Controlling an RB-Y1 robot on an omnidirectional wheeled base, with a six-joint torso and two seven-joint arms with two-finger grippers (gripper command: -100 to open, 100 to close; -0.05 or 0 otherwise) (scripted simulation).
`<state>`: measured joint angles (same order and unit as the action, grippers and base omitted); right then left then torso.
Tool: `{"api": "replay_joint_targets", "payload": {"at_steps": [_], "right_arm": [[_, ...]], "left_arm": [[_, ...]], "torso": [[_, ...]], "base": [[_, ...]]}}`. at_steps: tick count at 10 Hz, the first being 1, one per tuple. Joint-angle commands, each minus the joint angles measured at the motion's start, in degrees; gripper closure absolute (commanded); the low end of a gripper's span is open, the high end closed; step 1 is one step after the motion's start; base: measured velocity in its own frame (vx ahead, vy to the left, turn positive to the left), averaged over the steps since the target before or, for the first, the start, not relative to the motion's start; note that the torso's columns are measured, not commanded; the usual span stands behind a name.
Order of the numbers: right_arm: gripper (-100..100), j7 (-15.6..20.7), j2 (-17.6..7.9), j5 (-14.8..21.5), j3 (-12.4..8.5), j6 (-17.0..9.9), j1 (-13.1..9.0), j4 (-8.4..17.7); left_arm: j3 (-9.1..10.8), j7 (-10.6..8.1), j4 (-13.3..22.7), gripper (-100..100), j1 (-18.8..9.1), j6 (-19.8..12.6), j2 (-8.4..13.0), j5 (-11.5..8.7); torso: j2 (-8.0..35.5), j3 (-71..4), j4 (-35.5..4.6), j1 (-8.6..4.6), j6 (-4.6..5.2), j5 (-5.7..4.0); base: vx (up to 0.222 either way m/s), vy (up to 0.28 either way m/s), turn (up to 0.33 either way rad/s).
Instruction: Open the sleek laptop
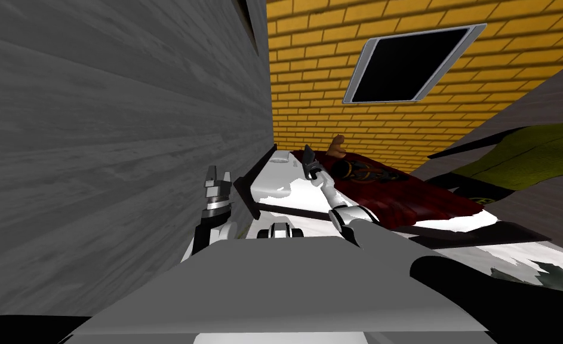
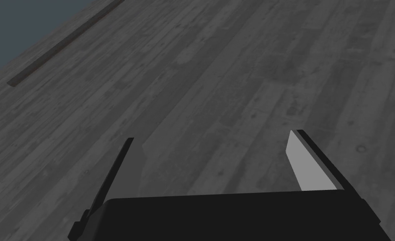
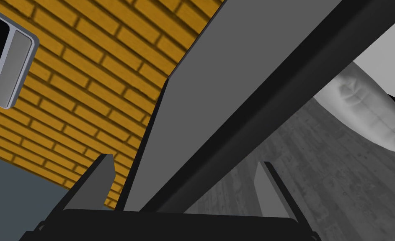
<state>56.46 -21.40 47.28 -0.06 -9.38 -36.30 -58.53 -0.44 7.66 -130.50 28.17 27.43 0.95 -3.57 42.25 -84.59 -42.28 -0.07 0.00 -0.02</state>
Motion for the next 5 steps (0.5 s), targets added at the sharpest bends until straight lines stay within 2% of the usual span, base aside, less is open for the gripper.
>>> {"api": "replay_joint_targets", "payload": {"at_steps": [1,2,3,4,5], "right_arm": [[-100,-0.35,-1.34,-0.54,-0.48,0.8,-0.62,1.36],[100,0.15,-0.32,-0.86,0.83,-0.5,0.11,-0.58],[100,0.15,-0.32,-0.86,0.83,-0.5,0.11,-0.58],[100,0.9,1.63,-0.69,2.34,-2.3,0.66,-2.79],[100,1.28,2.61,-0.61,3.09,-3.2,0.94,-3.89]], "left_arm": [[0.0,0.0,0.0,0,0.0,0.0,0.0,0.0],[0.01,0.0,0.0,0,0.0,0.0,0.01,0.0],[0.01,0.0,0.0,0,0.01,0.0,0.01,0.0],[0.01,0.0,0.0,0,0.0,0.0,0.01,0.0],[0.01,0.0,0.0,0,0.01,0.0,0.01,0.0]], "torso": [[0.02,0.02,-0.01,-0.04,0.01,-0.01],[0.04,0.03,0.0,-0.06,0.01,-0.02],[0.05,0.04,-0.01,-0.05,0.02,-0.02],[0.1,0.06,0.0,0.11,0.07,0.12],[0.09,0.06,0.0,0.05,0.08,0.06]], "base": [[0.002,0.008,0.006],[-0.003,-0.013,-0.117],[-0.003,-0.01,-0.039],[0.012,-0.056,-0.123],[0.015,-0.085,-0.136]]}}
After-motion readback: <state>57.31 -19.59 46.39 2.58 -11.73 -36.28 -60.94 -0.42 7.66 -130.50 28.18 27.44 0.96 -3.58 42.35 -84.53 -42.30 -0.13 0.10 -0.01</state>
